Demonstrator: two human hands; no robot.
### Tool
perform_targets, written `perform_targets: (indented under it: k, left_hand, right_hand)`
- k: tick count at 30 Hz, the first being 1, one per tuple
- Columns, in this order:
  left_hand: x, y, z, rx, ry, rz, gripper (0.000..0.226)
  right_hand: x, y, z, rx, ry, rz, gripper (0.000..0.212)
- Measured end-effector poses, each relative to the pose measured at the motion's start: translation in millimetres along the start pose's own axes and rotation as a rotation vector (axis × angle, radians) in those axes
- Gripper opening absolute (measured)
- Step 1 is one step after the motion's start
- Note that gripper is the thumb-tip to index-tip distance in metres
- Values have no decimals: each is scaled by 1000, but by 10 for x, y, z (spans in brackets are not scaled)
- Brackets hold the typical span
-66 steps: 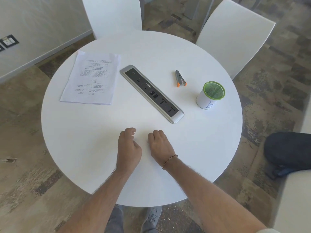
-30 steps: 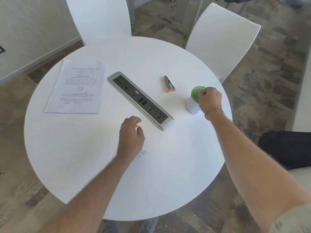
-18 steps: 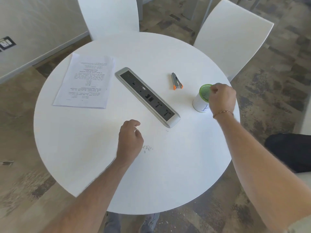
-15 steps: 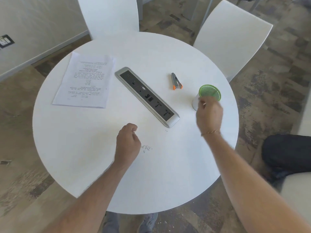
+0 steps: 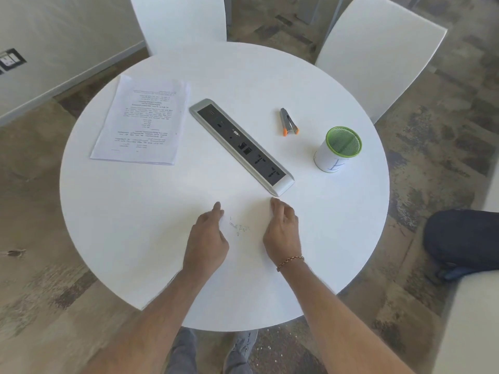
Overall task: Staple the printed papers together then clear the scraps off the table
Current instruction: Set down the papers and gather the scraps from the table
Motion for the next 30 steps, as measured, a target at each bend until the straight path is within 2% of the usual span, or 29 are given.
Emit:
perform_targets:
  k: [6, 10, 13, 15, 17, 22, 27, 30]
  left_hand:
    - [97, -132, 114, -45, -177, -110, 69]
    - [170, -200, 243, -78, -254, -226, 71]
    - [176, -201, 290, -95, -283, -203, 69]
    - [184, -175, 314, -94, -293, -141, 67]
    - [164, -114, 320, -65, -256, -35, 63]
    - [89, 19, 265, 9, -127, 103, 58]
    - [67, -35, 191, 8, -25, 153, 57]
    - [119, -101, 155, -31, -17, 173, 60]
  right_hand:
    - [-239, -108, 275, 24, 138, 41, 57]
    - [-306, -208, 439, -7, 107, 10, 50]
    - [-376, -209, 511, -42, 79, -69, 46]
    - [-482, -185, 516, -22, 146, -58, 46]
    - [-528, -172, 467, 7, 175, -51, 45]
    - [-438, -44, 301, 78, 11, -190, 35]
    - [-299, -85, 241, 50, -141, -257, 28]
    - [-370, -163, 224, 10, -147, -312, 28]
Point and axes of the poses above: each hand's wrist, its own z-axis away from the middle knuckle, its own y-axis out of the back of the hand, x = y × z, the point moved 7 cm from there along -z, towards the middle knuckle, and after that the axes turned 1 degree about y, right-handed, at the moved point
